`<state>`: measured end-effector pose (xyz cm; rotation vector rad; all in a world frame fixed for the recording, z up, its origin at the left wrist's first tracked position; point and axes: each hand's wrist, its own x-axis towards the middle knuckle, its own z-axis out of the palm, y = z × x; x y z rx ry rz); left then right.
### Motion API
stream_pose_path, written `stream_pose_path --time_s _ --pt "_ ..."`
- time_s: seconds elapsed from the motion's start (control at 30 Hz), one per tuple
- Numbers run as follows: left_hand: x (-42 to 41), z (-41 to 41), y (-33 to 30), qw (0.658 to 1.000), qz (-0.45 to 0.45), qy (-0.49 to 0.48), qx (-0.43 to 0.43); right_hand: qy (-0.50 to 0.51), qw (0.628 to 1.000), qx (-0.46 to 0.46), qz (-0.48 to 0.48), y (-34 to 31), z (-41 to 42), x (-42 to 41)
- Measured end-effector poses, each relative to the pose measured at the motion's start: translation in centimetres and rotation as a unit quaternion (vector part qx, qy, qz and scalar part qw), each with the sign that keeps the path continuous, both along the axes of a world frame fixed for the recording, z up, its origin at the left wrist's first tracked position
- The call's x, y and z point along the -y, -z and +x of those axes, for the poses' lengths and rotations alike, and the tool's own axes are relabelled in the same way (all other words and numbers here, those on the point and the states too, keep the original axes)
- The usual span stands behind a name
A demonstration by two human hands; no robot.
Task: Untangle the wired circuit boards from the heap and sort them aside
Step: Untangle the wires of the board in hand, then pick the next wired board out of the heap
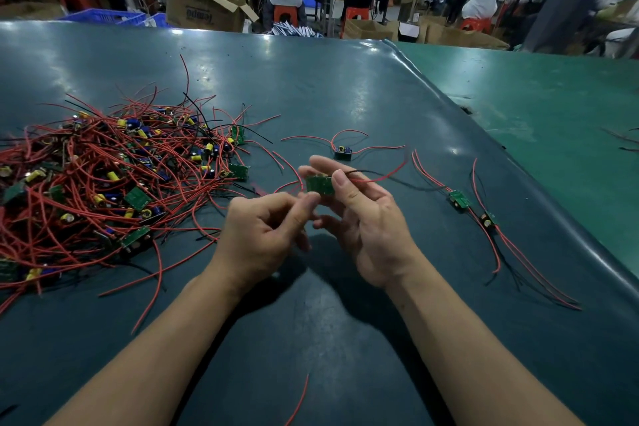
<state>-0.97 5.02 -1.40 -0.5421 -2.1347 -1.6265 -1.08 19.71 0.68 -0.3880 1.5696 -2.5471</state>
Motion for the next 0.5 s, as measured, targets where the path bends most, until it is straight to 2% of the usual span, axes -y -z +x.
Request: stream_pose_path --time_s 0.07,0.1,0.23,0.37,0.5 --pt "-0.2 0.0 -0.1 0.994 0.048 0.043 0.088 0.01 1.0 0.006 -0.013 0.0 0.0 0.2" --pt "-0.2 -0.1 -0.1 0.991 0.067 0.047 0.105 0.015 0.999 0.015 -0.027 0.0 0.1 0.3" --pt "-0.7 0.2 -0.6 0.988 0.108 0.049 0.102 0.036 0.998 0.027 -0.045 -0.1 0.1 0.4" --pt "-1.4 0.3 -0.9 0.959 0.226 0.093 0.145 0.056 0.998 0.027 -0.021 0.0 0.0 0.7" --pt "-1.5 0.0 -0.9 0.93 0.293 0.084 0.205 0.129 0.99 0.052 0.021 0.2 -0.1 0.7"
